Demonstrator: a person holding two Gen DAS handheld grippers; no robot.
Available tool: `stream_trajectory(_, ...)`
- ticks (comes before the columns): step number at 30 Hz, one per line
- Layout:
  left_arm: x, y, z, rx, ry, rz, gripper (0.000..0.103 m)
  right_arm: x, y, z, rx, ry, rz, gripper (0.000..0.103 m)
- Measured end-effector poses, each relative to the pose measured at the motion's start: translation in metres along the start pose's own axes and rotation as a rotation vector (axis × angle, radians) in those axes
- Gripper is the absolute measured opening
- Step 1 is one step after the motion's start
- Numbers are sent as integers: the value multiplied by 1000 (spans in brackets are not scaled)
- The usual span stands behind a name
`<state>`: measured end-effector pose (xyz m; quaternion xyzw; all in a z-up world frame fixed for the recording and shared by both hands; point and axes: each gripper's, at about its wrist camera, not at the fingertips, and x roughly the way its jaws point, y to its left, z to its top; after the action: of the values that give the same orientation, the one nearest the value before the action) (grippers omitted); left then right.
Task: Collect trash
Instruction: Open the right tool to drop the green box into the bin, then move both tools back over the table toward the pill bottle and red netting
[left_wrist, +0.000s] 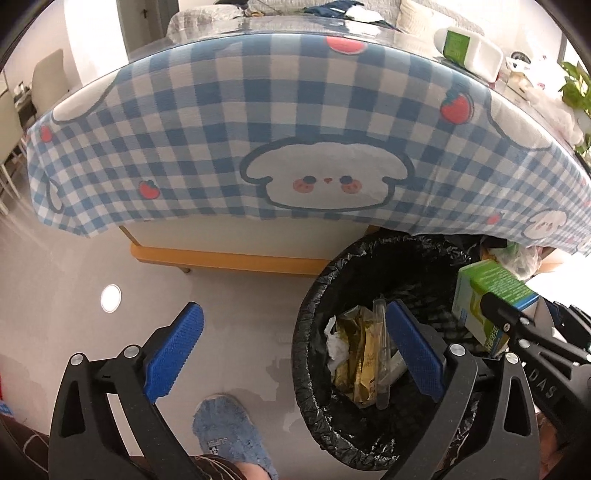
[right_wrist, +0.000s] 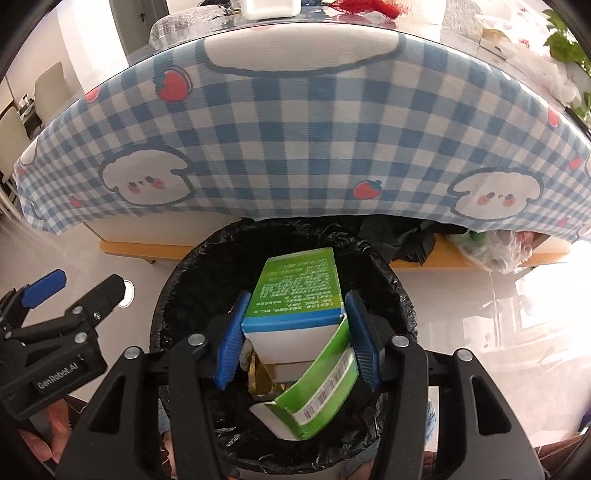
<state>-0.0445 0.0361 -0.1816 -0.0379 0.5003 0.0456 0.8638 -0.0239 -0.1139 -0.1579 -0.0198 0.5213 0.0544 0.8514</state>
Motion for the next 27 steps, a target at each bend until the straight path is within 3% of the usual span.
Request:
stream_trajectory(10,-6,-5,5,6,-2,-6,97,-12,-17,7,51,-27,-31,84)
stream_trajectory(15,-22,-8,12,10,-14,-3,97,-27,-17,10,34,-60,-56,95)
stream_trajectory(27,-88,-17,37,29,-85,-53,97,-82,-47,28,108,-146,-67,95)
